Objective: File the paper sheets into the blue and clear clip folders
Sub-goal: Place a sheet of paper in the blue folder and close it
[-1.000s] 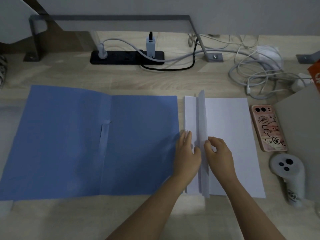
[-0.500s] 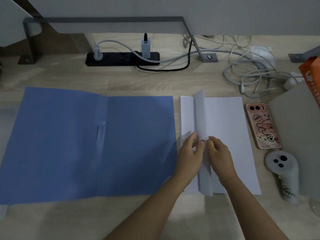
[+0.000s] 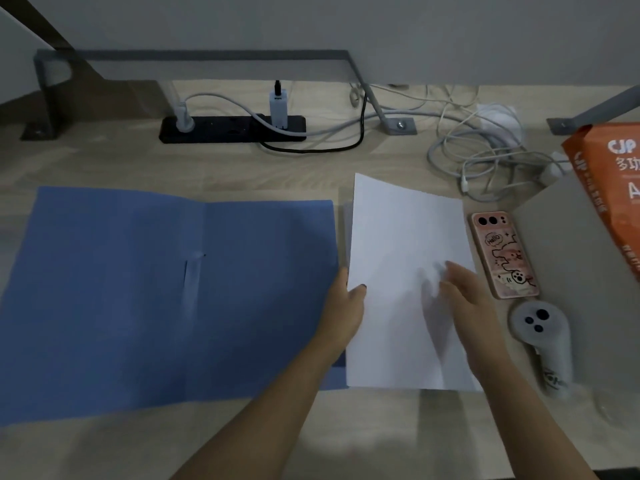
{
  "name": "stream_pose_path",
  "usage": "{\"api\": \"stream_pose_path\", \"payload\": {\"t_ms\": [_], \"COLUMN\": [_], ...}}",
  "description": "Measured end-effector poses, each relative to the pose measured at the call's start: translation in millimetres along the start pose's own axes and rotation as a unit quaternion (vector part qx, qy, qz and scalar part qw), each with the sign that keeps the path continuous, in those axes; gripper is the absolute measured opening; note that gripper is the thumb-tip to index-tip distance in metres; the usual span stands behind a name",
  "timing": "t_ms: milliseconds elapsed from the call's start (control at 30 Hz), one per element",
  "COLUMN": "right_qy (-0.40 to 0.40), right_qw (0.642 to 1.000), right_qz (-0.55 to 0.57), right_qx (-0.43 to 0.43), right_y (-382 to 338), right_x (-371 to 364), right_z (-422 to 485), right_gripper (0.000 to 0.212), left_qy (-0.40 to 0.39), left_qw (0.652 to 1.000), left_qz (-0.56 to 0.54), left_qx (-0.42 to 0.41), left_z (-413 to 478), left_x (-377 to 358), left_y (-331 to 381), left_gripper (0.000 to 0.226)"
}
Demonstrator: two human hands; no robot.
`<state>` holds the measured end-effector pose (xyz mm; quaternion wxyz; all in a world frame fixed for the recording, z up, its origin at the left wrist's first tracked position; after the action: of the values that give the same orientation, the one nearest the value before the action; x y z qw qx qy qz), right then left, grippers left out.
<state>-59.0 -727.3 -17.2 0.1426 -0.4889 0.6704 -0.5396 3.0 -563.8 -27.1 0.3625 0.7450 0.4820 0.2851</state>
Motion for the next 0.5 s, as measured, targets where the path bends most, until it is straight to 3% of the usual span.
{"api": "stream_pose_path", "payload": {"t_ms": [100,200,300,500], "right_qy": [0.012,-0.089,-0.176,-0.182], "right_qw": [1.000,0.993,0.979,0.972], "right_qz": [0.004,0.057,0.065,0.085], "right_qx": [-0.016,-0.058,-0.084,-0.121], "right_y": [-10.8,-17.4,-7.0,12.9], "right_x": [13.1,3.4,-22.1,-95.3], "right_z": [-5.9,-25.1,-45.1,-74.6], "right_gripper": [0.047,0.022,0.033,0.026], "left_qy": [0.008,0.027,0.066,0.153], "left_qw": [0.999,0.996,0.995,0.988], "left_qz": [-0.031,-0.062,-0.057,-0.028], "left_qx": [-0.029,-0.052,-0.056,-0.015], "left_z": [-10.1,-19.9,-26.6,-40.8], "left_x": [29.3,65.4,100.7,169.9], "left_y": [9.0,10.5,3.3,-29.5], "left_gripper": [0.031,0.033,0.035,0.015]}}
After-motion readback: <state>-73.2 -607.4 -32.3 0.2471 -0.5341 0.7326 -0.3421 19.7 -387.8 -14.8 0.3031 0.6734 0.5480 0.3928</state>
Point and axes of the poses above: each hand's wrist, its own z-axis towards the middle knuckle, its own x-axis out of the back of the hand, y = z × x, the point moved 3 cm from there along z, towards the middle knuckle, and after that the axes turned 1 degree about x, right-handed, at the moved point
